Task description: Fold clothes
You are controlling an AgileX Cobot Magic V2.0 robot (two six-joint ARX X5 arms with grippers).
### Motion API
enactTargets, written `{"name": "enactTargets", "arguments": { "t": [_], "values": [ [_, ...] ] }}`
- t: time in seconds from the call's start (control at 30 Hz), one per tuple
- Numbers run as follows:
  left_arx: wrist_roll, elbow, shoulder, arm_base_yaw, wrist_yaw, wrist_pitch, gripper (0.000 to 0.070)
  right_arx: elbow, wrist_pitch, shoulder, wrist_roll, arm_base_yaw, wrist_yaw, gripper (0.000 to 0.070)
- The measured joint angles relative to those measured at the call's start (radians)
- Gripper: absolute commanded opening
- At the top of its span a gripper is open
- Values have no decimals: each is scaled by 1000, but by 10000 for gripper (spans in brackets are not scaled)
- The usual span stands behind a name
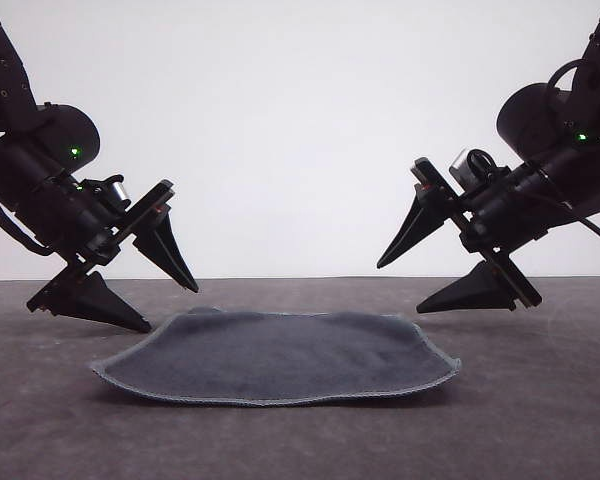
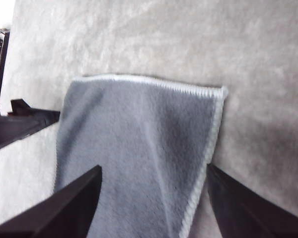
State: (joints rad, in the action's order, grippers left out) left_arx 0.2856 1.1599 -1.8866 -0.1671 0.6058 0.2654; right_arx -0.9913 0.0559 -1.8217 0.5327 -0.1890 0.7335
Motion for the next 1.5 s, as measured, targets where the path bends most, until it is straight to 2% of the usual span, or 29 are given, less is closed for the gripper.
{"name": "enactTargets", "arguments": {
  "t": [0.23,0.57,1.4,1.47,1.5],
  "values": [
    [27,0,-6,-30,39,-34,435,-13,-16,-38,0,0,-1,414],
    [97,0,-9,-53,45,-127,435,-16,-6,-68,0,0,27,414],
    [127,2,-39,-54,45,-180,434,-73,94,-156,26,-20,63,407],
    [127,2,-39,-54,41,-180,434,-73,108,-158,27,-20,59,375],
    [127,2,-39,-54,35,-180,431,-73,115,-160,30,-20,54,333]
  ]
}}
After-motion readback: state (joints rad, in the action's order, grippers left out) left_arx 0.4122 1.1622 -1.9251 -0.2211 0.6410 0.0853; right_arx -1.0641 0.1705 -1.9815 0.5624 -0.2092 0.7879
